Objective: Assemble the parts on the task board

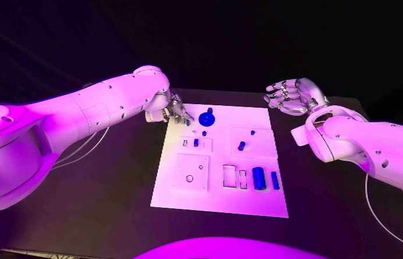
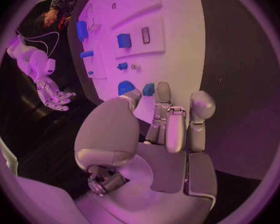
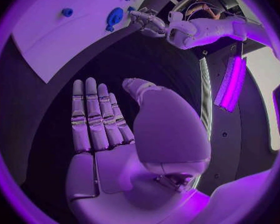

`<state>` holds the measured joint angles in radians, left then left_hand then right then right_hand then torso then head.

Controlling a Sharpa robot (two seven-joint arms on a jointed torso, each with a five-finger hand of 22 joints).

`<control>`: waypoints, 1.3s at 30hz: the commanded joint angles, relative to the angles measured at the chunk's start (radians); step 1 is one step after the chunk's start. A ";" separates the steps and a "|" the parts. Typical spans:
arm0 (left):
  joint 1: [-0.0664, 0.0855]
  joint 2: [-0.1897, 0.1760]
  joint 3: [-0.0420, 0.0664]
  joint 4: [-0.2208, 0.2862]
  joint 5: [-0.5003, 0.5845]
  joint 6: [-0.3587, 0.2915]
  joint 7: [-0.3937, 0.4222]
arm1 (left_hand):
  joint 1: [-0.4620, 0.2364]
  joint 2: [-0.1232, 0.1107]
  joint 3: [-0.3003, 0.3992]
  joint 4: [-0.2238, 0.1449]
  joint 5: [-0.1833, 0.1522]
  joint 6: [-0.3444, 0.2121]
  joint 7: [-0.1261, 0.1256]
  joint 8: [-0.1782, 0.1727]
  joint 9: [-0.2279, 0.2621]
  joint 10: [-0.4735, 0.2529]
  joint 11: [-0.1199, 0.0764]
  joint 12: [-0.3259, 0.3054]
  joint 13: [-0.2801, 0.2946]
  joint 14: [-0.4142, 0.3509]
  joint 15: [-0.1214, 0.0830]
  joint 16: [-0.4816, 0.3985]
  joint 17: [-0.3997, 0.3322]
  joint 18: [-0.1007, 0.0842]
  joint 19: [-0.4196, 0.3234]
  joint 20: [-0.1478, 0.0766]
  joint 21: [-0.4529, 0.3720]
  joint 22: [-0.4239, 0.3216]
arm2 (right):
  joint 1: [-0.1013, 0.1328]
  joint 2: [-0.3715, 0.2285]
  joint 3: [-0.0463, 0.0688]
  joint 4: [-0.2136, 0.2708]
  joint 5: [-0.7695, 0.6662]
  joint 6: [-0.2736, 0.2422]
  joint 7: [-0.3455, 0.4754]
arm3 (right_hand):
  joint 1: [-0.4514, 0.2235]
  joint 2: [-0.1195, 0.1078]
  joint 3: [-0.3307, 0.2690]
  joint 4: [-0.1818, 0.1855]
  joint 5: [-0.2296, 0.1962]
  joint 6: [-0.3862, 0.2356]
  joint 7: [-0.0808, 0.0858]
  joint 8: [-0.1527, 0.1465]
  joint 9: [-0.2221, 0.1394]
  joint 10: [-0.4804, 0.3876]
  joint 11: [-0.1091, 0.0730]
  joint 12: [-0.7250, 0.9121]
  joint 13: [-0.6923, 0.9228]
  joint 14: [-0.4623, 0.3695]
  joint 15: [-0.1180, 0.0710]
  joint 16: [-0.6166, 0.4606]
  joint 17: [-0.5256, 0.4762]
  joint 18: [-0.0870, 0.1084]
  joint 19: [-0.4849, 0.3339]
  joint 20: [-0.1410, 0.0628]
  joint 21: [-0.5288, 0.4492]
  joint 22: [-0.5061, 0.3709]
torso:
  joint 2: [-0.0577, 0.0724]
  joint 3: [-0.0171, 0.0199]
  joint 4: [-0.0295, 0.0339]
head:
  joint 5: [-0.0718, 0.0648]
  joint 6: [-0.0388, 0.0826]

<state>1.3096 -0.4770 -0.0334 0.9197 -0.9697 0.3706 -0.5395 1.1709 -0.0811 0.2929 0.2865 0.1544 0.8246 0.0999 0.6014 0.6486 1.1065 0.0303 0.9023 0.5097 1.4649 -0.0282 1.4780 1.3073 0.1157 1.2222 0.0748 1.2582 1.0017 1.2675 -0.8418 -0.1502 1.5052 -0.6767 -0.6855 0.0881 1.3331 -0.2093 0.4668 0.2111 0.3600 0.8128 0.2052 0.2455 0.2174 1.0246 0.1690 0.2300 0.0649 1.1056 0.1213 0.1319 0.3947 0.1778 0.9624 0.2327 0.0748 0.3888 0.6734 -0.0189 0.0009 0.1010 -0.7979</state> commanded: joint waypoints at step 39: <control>-0.001 -0.170 -0.002 0.253 0.165 -0.106 0.015 | 0.067 -0.019 0.491 -0.184 -0.046 -0.015 -0.024 0.146 0.089 0.043 -0.028 -0.002 -0.047 0.057 -0.027 0.024 0.104 -0.002 0.027 -0.017 0.028 0.044 | -0.003 -0.002 0.000 -0.008 -0.006 0.020 0.009 | -0.013 0.001 0.001 -0.005 0.004 -0.003 0.039 -0.004 -0.002 -0.003 0.006 -0.001 -0.001 0.003 0.001 -0.006 -0.001 0.005 0.003 0.001 -0.004 -0.001 | -0.005 0.0022 0.0067 | -0.004 -0.010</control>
<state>1.3086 -0.6405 -0.0351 1.1510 -0.8248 0.2959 -0.5367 1.2438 -0.1001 0.6321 0.2470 0.1078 0.8077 0.0842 0.7421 0.7170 1.1424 0.0018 0.8974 0.4633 1.4652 -0.0501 1.4984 1.3073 0.1156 1.2421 0.0553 1.2812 1.0449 1.2655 -0.8434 -0.1505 1.4968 -0.6767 -0.6812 0.0875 1.3331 -0.2093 0.4668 0.2111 0.3600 0.8128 0.2052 0.2455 0.2167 1.0246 0.1690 0.2300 0.0649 1.1056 0.1213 0.1319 0.3950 0.1777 0.9624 0.2327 0.0748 0.3889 0.6694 -0.0168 0.0070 0.0945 -0.8072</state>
